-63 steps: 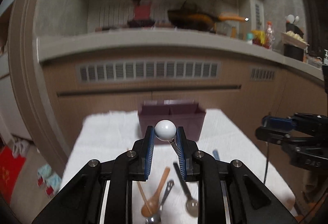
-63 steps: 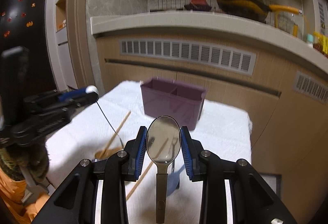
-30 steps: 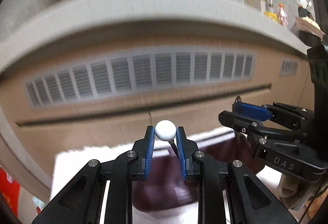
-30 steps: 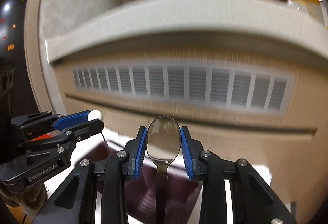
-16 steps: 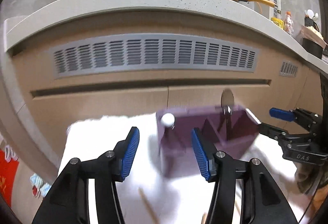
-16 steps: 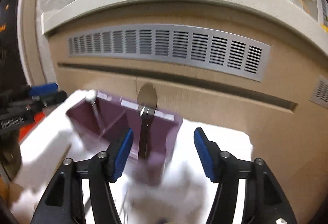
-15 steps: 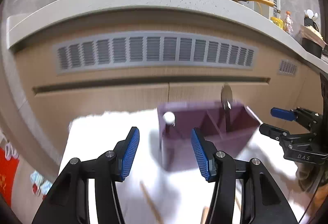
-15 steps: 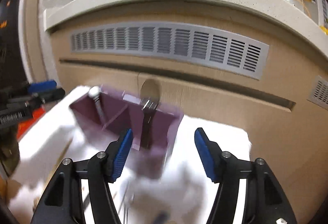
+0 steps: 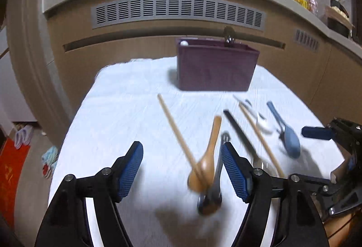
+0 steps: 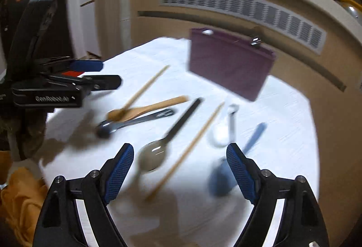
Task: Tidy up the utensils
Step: 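Move both grippers back over the remaining utensils, then grasp the white plastic spoon handle with the right gripper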
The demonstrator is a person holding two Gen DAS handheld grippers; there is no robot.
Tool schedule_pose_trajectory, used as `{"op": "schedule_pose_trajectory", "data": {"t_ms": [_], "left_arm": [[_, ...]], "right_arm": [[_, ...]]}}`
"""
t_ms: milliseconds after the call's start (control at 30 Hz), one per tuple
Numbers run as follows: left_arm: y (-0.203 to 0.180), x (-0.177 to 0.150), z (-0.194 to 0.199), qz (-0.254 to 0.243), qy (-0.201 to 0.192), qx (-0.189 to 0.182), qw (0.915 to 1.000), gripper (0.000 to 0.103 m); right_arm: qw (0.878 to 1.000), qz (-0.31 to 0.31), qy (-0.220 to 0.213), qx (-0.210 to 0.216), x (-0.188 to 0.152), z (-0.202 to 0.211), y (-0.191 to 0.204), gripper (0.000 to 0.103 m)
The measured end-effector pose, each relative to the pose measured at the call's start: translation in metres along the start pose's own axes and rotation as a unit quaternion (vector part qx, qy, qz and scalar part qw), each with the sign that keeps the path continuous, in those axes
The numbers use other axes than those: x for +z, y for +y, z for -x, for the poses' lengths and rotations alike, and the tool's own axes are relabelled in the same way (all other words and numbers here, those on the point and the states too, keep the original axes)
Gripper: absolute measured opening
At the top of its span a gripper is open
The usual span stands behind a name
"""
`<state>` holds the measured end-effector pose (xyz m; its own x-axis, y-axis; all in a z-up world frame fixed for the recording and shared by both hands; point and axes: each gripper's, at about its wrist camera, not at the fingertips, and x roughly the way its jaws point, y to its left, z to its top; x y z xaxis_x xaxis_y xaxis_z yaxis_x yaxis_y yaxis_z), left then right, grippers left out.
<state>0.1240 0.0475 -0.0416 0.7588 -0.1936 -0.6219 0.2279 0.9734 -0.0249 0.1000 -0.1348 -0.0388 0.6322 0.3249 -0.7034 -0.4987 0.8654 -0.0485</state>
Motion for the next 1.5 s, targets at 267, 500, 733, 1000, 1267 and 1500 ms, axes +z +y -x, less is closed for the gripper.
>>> {"op": "schedule_pose_trajectory", "data": {"t_ms": [267, 500, 733, 1000, 1267, 1500], "left_arm": [[0.004, -0.013, 0.013, 0.009, -0.012, 0.003, 0.9999, 0.078], [0.015, -0.015, 0.003, 0.043, -0.006, -0.012, 0.999, 0.078], [0.014, -0.019, 0.004, 0.043, 0.004, -0.016, 0.9989, 0.078], [-0.002, -0.017, 0.004, 0.024, 0.012, -0.024, 0.9994, 0.078], [-0.024, -0.018, -0.003, -0.01, 0.025, -0.053, 0.9982, 0.078], [-0.046, -0.021, -0.002, -0.045, 0.031, -0.07, 0.9961, 0.078]], "right_arm": [[0.996, -0.04, 0.078, 0.005, -0.002, -0.045, 0.017, 0.051], [0.996, -0.014, 0.082, -0.03, -0.001, -0.052, 0.029, 0.051], [0.996, -0.019, 0.076, -0.033, 0.002, -0.043, 0.021, 0.007], [0.996, -0.053, 0.035, -0.064, 0.009, -0.008, -0.02, 0.007], [0.996, -0.052, 0.047, -0.056, -0.001, -0.017, -0.041, 0.015], [0.992, -0.093, 0.064, -0.057, 0.017, -0.066, -0.066, 0.03]]}}
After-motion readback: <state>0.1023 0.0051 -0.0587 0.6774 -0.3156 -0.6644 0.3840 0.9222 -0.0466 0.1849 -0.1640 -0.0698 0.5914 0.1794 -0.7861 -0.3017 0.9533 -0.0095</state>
